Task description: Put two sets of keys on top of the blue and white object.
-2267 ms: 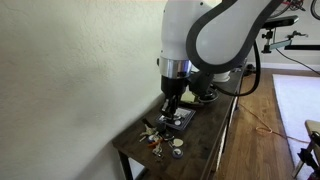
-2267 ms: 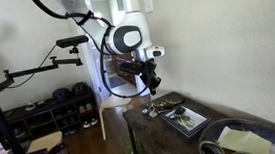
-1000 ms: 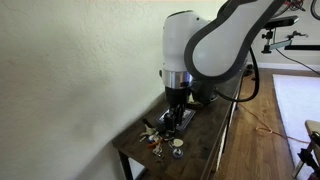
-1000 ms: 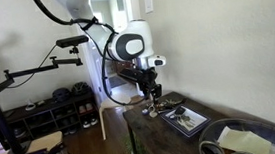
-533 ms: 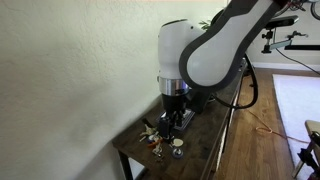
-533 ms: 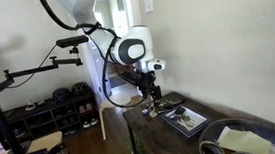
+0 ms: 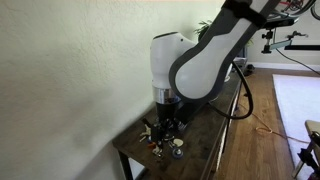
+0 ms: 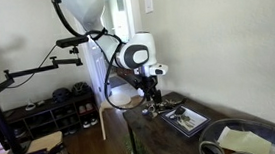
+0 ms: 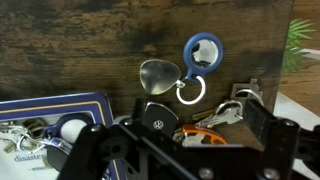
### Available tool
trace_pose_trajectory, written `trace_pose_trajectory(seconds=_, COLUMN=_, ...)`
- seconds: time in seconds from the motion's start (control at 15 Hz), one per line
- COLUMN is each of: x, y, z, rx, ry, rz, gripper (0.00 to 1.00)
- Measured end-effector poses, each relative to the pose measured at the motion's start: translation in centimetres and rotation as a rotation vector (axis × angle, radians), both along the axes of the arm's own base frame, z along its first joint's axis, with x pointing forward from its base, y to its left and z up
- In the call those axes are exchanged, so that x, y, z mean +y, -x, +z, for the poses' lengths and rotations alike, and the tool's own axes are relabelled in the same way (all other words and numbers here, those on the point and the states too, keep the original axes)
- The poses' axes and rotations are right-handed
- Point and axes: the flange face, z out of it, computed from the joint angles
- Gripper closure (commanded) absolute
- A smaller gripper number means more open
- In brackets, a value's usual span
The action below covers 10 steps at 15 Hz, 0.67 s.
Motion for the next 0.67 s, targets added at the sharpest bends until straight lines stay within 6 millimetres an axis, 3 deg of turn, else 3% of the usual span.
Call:
trace_pose_trajectory(seconds=0.2, x=0.1, y=-0.4, z=-0.3, rx=-0.002, ry=0.008, rz=-0.056, gripper=0.0)
trace_pose_trajectory(seconds=0.27, x=0.1, y=-0.4, z=-0.5, rx=-0.001, ry=0.011, rz=-0.077, gripper=0.1)
trace_pose_trajectory(seconds=0.33, x=0.1, y=-0.4, z=-0.7, rx=0.004, ry=0.015, rz=-0.096, gripper=0.27)
trace_pose_trajectory(seconds=0.67, x=0.6, y=-0.1, z=-1.3, rx=0.042, ry=0.031, rz=-0.157, gripper=0.61)
